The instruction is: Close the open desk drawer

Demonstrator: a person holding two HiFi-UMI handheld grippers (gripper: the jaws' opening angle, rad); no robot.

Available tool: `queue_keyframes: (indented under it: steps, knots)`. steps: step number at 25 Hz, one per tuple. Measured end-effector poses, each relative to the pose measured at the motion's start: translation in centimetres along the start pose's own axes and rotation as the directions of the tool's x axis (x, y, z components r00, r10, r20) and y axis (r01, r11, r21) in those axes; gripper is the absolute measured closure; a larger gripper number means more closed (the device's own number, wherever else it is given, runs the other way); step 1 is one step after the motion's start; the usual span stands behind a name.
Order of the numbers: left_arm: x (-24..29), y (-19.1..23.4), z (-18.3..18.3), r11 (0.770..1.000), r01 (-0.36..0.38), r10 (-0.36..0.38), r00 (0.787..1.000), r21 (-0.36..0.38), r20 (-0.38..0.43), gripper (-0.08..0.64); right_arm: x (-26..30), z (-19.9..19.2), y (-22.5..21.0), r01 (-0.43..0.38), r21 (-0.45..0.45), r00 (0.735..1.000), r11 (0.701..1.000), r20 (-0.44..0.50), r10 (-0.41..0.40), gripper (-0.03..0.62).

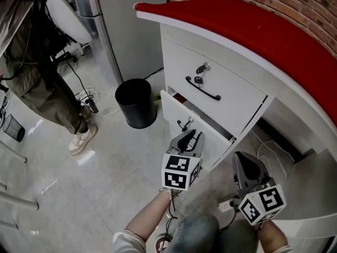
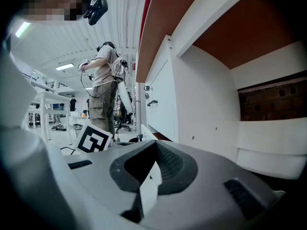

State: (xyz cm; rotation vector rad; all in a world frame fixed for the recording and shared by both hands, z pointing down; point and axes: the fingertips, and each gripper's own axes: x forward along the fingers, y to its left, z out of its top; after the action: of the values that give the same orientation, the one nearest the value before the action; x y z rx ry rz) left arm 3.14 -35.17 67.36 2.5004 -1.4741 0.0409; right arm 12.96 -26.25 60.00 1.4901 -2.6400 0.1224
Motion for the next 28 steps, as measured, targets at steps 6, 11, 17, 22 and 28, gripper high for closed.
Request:
queue_keyframes:
  steps: [6,11,17,22,28]
  knots:
    - [0.2,-0.1,-0.1,1.0,0.006,-0.006,1.0,0.001,0.001,0.471,0.3,-0.2,-0.3,0.01,-0.001,1.0,1.0,-0.002,-0.01,0.594]
    - [0.5,-0.2,0.0,1.0,0.007,-0.007,1.0,0.024,-0.016,0.472,0.4,-0.1,-0.1,0.007,-0.001,1.0,1.0,0.001,-0.007,0.594]
    - [0.6,-0.2,-0.1,0.999,0.001,-0.001,1.0,0.034,-0.014,0.472,0.4,0.0,-0.3,0.011,0.004,1.0,1.0,0.001,-0.011,0.594]
    - [1.2,-0.3,-0.1,0.999,0.008,-0.007,1.0,0.04,-0.025,0.472,0.4,-0.1,-0.4,0.016,0.013,1.0,1.0,0.004,-0.016,0.594]
    - [1.5,-0.6,-0.1,0.999,0.004,-0.004,1.0,0.032,-0.017,0.472,0.3,-0.2,-0.4,0.014,0.011,1.0,1.0,0.0,-0.014,0.594]
